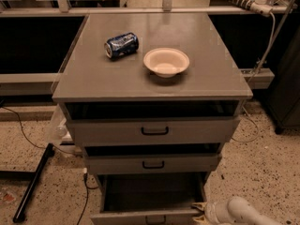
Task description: Open bottom drawer
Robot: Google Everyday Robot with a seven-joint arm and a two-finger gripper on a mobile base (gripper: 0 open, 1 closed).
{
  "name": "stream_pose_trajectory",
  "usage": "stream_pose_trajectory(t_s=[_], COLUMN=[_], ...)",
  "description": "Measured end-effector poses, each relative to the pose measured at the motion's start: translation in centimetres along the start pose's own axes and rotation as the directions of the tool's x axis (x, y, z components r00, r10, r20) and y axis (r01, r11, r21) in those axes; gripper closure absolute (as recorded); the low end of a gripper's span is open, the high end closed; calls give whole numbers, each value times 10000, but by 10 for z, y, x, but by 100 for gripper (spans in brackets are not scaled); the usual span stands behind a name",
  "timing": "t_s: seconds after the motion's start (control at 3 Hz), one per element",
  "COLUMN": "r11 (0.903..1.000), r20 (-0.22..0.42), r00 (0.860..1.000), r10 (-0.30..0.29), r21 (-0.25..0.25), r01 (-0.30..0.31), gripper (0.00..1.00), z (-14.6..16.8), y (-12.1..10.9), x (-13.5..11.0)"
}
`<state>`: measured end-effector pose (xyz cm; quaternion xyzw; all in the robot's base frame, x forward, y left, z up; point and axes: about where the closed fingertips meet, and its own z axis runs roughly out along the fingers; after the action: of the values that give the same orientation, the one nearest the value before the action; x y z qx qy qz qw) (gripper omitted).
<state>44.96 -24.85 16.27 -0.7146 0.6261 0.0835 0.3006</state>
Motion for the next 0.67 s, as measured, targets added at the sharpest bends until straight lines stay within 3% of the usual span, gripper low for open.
stream_pose_trajectory(t_s=[0.33,0.67], r11=[10000,10000], r20=[0,0], r00=[10000,10000], r10=[0,0], r21=[0,0], r01=[0,0], gripper=[100,83], z=[1,1], y=[-1,-1], x=[-1,-1])
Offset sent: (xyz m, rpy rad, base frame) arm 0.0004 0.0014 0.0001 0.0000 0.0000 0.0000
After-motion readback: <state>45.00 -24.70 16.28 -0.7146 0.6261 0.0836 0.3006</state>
